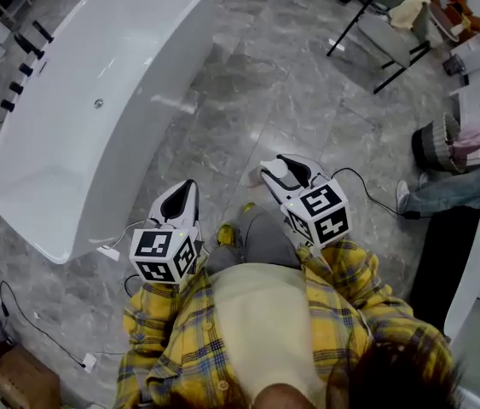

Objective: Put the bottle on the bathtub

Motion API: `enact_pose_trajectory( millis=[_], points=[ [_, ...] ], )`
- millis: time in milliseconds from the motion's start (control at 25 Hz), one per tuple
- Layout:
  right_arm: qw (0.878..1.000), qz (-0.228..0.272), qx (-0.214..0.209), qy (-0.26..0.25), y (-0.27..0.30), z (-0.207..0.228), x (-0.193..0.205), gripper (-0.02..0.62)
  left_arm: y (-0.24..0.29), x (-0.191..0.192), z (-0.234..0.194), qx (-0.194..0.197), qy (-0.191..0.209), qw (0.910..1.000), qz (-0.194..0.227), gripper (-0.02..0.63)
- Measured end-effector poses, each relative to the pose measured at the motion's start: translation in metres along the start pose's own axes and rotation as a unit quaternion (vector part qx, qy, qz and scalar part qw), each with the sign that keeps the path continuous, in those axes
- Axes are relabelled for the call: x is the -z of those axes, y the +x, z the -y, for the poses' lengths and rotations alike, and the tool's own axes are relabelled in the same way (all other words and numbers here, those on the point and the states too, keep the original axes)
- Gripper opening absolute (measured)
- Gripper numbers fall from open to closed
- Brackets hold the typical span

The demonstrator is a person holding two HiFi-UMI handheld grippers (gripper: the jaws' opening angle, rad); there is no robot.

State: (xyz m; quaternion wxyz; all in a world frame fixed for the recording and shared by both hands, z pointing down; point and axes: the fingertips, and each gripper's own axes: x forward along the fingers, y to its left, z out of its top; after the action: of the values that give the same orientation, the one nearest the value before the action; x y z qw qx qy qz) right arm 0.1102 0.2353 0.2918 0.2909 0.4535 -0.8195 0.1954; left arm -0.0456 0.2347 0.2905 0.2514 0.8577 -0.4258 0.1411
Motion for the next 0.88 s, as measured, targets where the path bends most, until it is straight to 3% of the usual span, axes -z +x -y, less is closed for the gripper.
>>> enact_pose_trajectory(
  millis=[560,880],
  points=[
    [0.995,-0.001,-0.087,-0.059,0.052,0.054,-0.043,0.173,0.083,-0.047,-0.017,-0.065,-0.026,0.9973,0.021,0.006],
    [0.992,0.001,-0.104,-0.076,0.080,0.087,-0.062,0.173,0.112,-0.065,-0.029,-0.094,-0.039,0.9944,0.027,0.006]
  ],
)
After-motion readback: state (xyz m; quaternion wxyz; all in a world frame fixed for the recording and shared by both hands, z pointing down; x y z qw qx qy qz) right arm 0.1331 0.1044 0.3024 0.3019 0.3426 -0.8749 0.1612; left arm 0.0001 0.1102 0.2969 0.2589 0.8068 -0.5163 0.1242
